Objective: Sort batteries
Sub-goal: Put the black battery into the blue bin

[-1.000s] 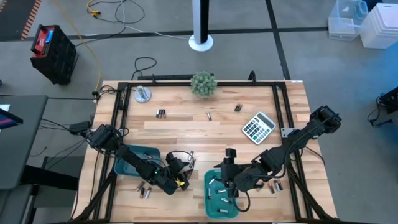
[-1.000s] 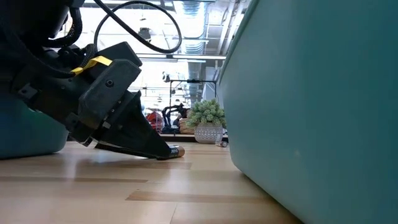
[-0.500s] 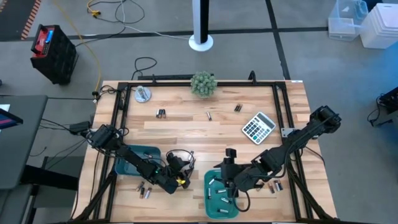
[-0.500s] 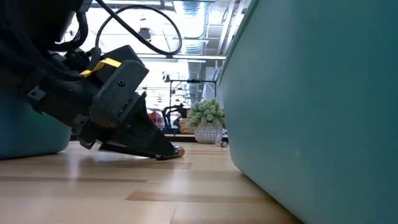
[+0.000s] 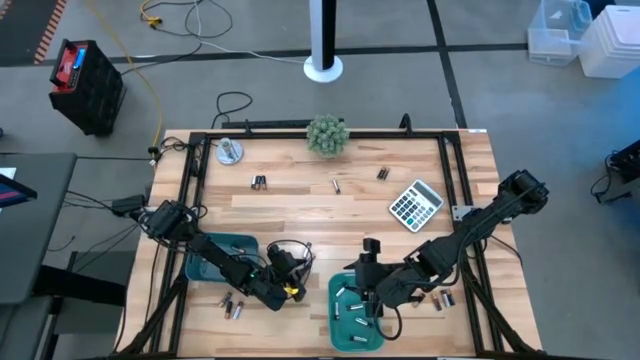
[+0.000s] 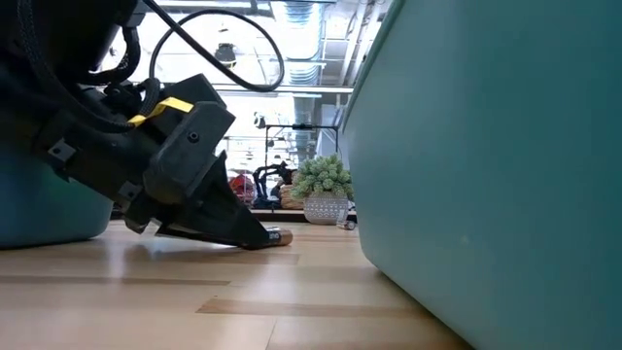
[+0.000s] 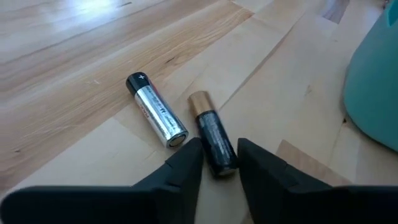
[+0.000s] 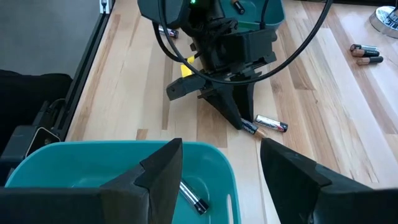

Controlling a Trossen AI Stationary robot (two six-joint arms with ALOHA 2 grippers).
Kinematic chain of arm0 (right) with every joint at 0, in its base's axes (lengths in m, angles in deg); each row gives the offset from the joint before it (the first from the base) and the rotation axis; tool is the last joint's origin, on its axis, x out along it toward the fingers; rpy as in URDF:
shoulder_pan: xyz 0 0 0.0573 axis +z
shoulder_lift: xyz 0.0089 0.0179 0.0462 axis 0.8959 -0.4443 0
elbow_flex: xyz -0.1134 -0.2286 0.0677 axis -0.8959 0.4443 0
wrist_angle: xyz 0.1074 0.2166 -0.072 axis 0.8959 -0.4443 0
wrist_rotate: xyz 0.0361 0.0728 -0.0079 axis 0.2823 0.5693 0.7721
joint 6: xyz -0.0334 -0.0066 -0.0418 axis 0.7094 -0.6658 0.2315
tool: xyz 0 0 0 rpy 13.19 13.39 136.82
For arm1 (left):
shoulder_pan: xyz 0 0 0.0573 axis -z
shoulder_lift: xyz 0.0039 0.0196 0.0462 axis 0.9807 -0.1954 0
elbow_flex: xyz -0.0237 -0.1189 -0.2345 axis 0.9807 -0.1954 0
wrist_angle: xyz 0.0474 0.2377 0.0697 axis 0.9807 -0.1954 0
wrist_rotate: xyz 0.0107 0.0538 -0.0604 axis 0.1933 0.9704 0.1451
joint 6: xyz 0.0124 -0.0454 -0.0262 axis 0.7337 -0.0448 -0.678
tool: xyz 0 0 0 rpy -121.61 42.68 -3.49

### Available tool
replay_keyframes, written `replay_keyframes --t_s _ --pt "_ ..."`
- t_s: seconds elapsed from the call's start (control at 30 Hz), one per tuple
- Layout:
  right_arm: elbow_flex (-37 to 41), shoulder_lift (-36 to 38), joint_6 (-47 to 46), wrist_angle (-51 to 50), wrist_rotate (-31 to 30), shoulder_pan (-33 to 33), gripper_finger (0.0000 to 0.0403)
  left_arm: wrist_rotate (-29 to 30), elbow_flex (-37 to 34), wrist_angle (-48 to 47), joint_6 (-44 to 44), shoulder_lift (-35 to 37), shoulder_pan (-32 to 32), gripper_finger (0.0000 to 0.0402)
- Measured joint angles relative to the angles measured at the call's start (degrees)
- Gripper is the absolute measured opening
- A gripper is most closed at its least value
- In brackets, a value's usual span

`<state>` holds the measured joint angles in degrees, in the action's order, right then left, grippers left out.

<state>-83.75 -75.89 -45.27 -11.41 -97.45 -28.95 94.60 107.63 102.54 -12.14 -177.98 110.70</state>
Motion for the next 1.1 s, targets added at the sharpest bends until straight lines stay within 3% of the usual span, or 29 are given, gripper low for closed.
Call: replay_keyframes --t_s 0.23,0.63,0.87,1.1 --pt "0.0 -0.02 0.0 0.0 0.0 0.0 0.0232 -0.33 -0.02 0.02 0.64 -0.02 0.0 0.0052" --pt "0.0 0.0 0.0 -0.07 0.0 0.0 0.0232 -1.71 -0.02 -0.07 2.62 1.13 1.29 0.0051" --pt "0.0 0.0 0.01 -0.24 0.0 0.0 0.0232 -5.58 -0.09 -1.64 6.02 5.32 2.29 0.0051" --pt "0.0 0.0 0.02 -0.42 0.0 0.0 0.0232 -2.55 -0.13 -1.8 14.32 9.95 2.84 0.0051"
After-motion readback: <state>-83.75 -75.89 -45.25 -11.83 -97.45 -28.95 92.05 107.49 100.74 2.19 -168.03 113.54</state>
